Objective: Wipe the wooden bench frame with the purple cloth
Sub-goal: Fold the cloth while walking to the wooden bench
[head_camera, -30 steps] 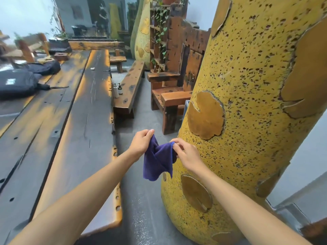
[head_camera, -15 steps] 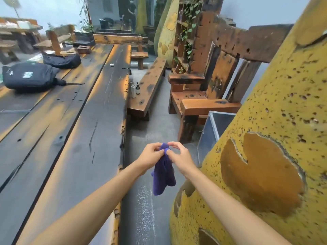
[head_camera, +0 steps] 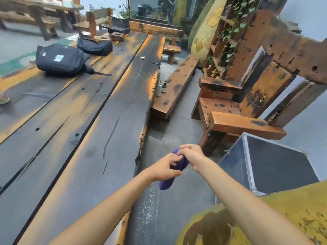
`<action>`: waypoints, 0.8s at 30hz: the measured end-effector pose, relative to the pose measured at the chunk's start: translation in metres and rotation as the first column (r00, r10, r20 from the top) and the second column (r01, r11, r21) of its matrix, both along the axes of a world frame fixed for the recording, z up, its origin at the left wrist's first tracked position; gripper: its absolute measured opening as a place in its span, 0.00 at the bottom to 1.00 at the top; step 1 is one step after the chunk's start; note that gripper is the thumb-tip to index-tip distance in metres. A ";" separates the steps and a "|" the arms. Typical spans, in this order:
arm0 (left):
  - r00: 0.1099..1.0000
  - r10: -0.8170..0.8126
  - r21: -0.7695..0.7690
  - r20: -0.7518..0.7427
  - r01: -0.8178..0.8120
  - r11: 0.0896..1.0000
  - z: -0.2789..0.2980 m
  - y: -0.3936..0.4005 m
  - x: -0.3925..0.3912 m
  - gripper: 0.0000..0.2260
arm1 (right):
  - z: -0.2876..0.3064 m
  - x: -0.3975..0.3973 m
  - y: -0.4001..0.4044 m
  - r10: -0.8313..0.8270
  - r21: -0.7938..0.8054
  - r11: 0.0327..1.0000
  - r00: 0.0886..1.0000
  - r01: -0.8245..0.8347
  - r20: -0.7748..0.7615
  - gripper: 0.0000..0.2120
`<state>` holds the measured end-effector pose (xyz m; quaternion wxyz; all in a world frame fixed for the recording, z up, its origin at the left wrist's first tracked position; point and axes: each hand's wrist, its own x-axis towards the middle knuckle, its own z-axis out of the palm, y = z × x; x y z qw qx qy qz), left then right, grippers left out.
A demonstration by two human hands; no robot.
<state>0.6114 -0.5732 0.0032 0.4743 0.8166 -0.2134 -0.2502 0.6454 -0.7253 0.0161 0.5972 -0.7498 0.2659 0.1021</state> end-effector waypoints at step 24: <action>0.936 0.337 0.056 -0.103 -0.333 0.941 -0.056 -0.012 0.336 0.07 | -0.056 0.288 -0.094 0.536 -0.144 0.839 0.842 -0.524 0.063 0.07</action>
